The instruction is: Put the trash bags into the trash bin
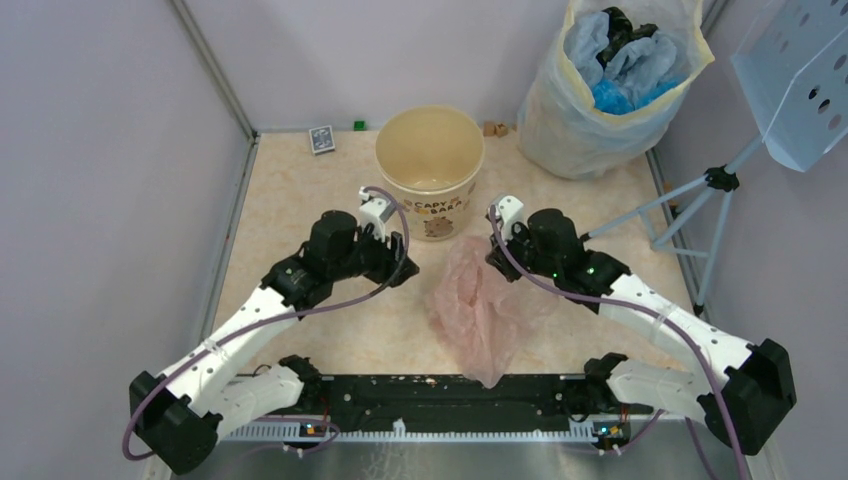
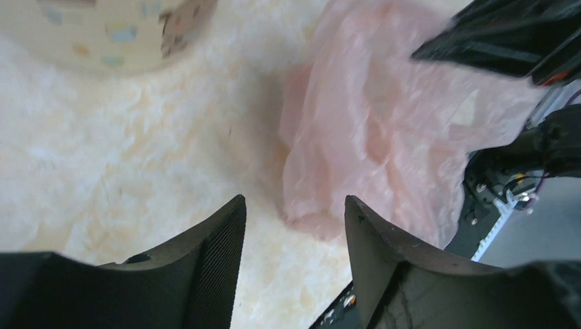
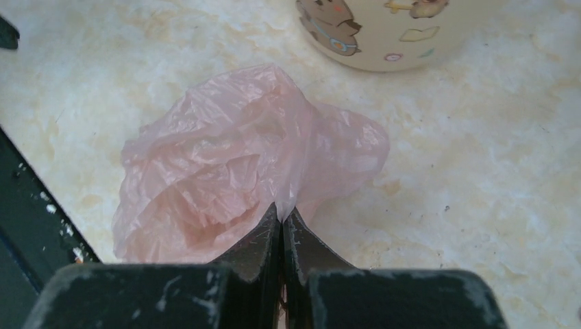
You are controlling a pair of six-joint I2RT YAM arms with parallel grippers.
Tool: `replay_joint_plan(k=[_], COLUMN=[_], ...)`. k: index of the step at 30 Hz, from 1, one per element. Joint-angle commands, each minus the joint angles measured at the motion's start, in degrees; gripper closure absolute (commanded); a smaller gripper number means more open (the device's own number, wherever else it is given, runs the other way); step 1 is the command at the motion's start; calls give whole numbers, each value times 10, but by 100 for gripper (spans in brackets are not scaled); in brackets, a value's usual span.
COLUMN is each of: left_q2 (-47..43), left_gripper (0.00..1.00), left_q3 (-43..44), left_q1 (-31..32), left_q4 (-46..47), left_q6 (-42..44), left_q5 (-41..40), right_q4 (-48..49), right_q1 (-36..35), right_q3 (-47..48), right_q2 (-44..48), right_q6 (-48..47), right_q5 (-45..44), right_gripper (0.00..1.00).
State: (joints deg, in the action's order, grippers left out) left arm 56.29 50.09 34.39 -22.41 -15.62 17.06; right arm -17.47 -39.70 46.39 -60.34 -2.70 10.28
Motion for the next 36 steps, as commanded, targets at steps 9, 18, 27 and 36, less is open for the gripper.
replay_joint_plan(k=[9, 18, 27, 36], left_q2=[-32, 57, 168, 227], left_gripper=[46, 31, 30, 33], left_q3=[-180, -224, -206, -179], left_q1=[-8, 3, 83, 103], left_q4=[104, 210, 263, 268], left_q6=[-98, -114, -125, -188], left_q5=[35, 52, -39, -184], right_q4=[79, 111, 133, 154], right_q1=[5, 4, 5, 4], right_q3=[-62, -82, -94, -108], right_q2=[37, 30, 29, 36], right_q6=[93, 123, 148, 164], right_q5=[-142, -153, -150, -127], right_gripper=[100, 100, 100, 100])
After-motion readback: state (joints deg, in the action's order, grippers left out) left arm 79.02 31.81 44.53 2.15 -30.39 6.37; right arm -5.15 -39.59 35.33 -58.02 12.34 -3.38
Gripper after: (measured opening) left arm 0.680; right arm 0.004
